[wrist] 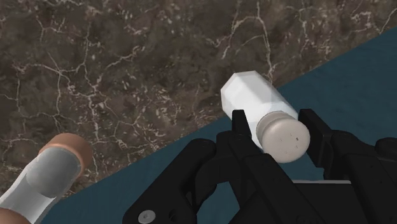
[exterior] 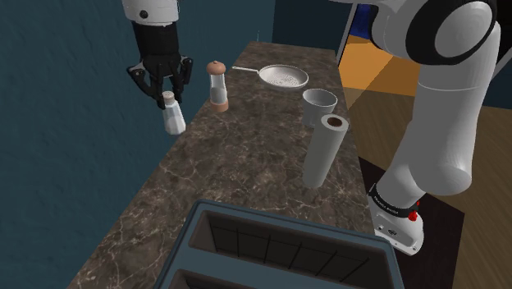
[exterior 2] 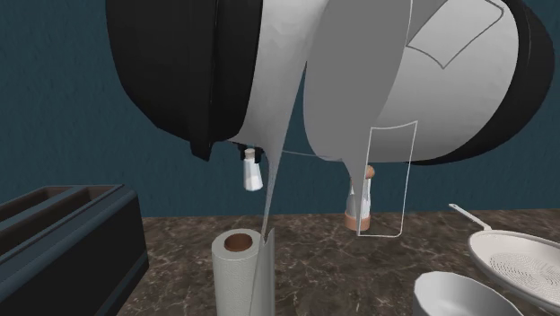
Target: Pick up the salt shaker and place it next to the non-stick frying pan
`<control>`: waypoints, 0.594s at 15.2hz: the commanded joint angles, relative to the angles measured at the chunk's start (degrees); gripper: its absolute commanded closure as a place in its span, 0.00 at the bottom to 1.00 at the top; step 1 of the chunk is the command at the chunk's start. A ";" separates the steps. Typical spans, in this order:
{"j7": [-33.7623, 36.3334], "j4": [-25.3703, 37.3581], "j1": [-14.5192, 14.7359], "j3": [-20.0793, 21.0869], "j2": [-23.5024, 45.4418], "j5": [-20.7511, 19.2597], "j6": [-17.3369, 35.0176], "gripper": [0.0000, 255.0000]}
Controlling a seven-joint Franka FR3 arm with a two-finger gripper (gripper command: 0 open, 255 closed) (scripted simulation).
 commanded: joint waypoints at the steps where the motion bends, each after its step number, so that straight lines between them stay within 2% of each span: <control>1: 0.21 2.36 0.40 0.05 0.49 -0.22 -1.91 1.00; 9: 0.72 14.66 2.61 0.01 4.35 -1.79 -10.43 1.00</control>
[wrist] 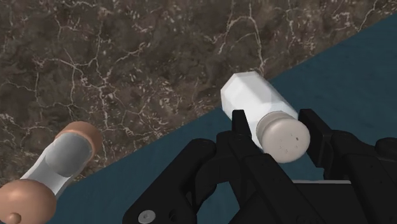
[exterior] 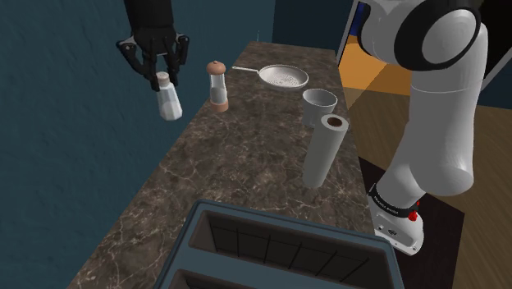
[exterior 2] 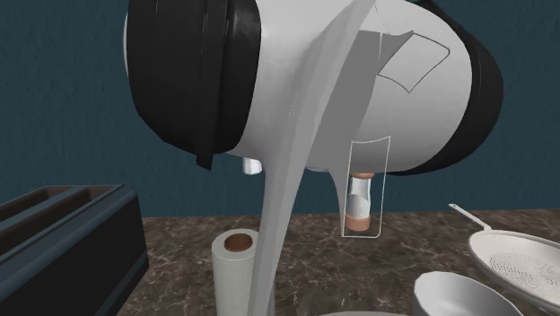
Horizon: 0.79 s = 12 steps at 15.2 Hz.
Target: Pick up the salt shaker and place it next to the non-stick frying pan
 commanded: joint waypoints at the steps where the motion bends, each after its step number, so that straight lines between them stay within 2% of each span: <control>1: 0.15 4.25 0.88 -0.05 1.55 -0.63 -2.74 1.00; 2: 0.16 4.59 0.96 -0.07 1.67 -0.68 -2.95 1.00; 6: -4.95 -5.39 -5.36 -0.78 -5.16 2.50 0.32 1.00; 12: -13.28 -14.29 -12.52 -3.19 -11.92 5.98 2.56 1.00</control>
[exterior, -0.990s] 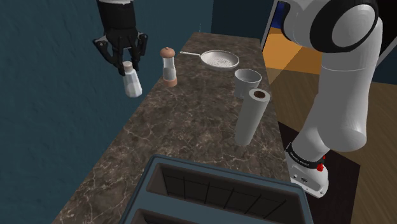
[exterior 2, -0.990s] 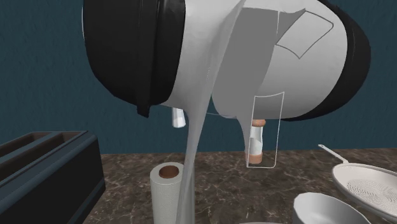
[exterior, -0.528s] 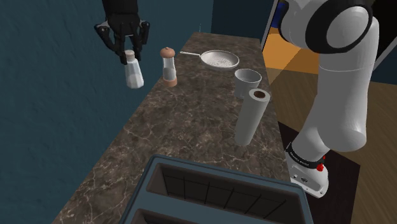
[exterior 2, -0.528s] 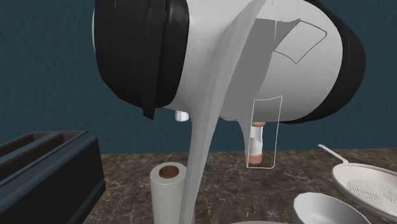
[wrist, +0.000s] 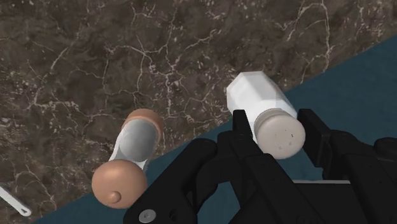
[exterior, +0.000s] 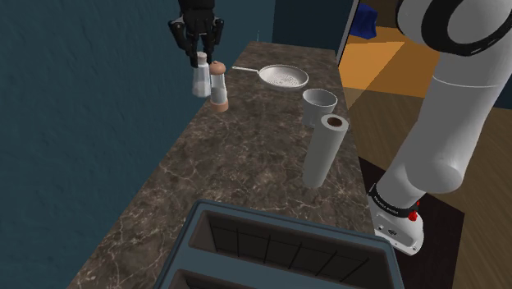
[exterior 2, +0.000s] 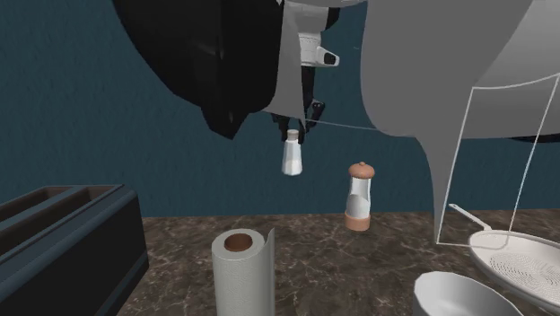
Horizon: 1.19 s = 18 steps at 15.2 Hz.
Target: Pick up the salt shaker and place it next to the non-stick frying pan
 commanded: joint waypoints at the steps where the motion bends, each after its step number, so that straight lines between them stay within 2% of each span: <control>1: -3.02 -2.15 -2.20 -0.99 -1.70 0.95 0.43 1.00; 9: -14.15 -6.81 -9.39 -5.36 -5.67 3.24 0.75 1.00; 18: -26.00 -5.40 -16.28 -10.45 -4.95 4.01 -0.68 1.00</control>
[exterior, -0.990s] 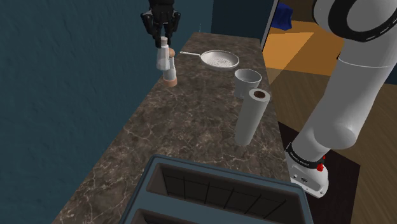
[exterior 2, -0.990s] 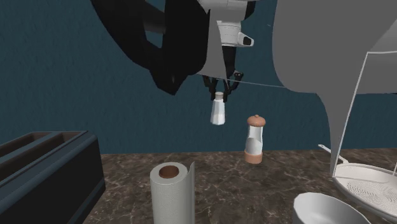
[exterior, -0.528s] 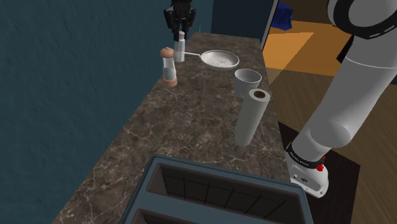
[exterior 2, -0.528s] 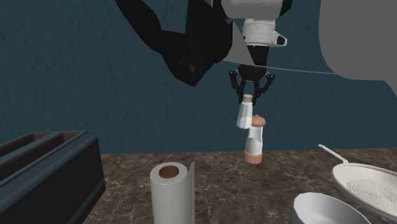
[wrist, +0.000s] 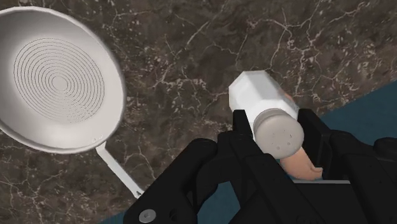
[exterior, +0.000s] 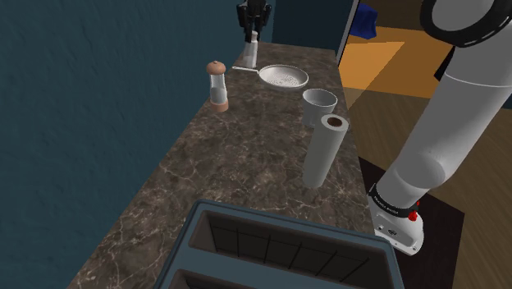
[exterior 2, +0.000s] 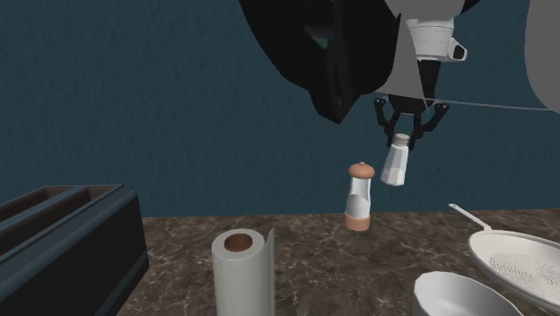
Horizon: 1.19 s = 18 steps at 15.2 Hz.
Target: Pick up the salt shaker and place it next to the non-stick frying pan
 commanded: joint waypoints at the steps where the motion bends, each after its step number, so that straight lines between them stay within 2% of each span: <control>1: -2.44 0.64 -1.37 -0.99 0.54 0.08 -0.27 1.00; 6: -8.83 5.32 -5.17 -3.62 3.81 0.10 -2.14 1.00; 18: -9.72 -8.43 -5.46 -3.73 0.66 0.52 8.44 1.00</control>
